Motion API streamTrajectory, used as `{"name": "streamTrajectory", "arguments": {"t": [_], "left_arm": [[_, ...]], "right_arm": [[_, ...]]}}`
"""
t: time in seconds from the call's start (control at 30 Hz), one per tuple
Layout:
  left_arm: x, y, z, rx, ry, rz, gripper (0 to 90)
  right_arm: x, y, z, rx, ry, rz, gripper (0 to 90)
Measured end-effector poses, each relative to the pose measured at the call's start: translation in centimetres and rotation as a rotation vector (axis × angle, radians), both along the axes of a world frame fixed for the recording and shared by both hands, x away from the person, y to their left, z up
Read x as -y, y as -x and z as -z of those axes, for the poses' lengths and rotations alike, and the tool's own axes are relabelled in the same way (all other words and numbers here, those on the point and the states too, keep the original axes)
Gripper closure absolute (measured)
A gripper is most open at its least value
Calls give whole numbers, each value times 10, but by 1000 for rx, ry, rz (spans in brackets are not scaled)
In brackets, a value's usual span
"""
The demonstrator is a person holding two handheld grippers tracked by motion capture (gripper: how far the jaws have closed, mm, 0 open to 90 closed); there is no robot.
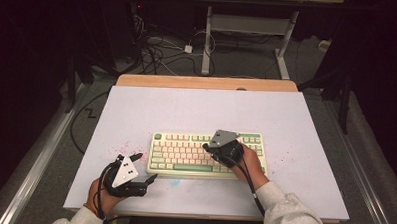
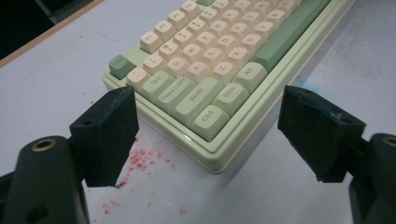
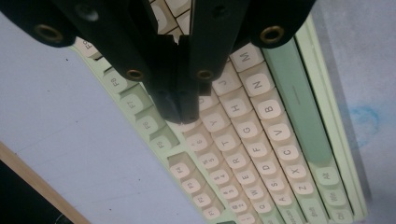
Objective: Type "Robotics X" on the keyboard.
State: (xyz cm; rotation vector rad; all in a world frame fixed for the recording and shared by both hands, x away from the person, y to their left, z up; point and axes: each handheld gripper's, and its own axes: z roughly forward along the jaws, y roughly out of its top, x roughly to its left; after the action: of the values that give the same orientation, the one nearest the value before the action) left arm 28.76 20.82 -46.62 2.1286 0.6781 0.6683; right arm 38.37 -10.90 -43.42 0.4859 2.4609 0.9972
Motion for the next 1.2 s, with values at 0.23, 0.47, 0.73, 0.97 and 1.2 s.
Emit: {"name": "streamTrajectory", "arguments": {"t": [0.23,0.47,0.73,0.97,1.2], "left_arm": [[1,-1,1,-4,-11,1,195],[3,-1,2,-4,-14,6,195],[3,-1,1,-4,-18,9,195],[3,-1,1,-2,-9,3,195],[3,-1,0,-2,-1,3,195]], "right_arm": [[10,6,-5,21,-50,8,868],[22,10,-12,35,-100,28,802],[29,14,-16,56,-138,50,683],[35,19,-19,86,-176,56,451],[40,25,-22,118,-190,58,306]]}}
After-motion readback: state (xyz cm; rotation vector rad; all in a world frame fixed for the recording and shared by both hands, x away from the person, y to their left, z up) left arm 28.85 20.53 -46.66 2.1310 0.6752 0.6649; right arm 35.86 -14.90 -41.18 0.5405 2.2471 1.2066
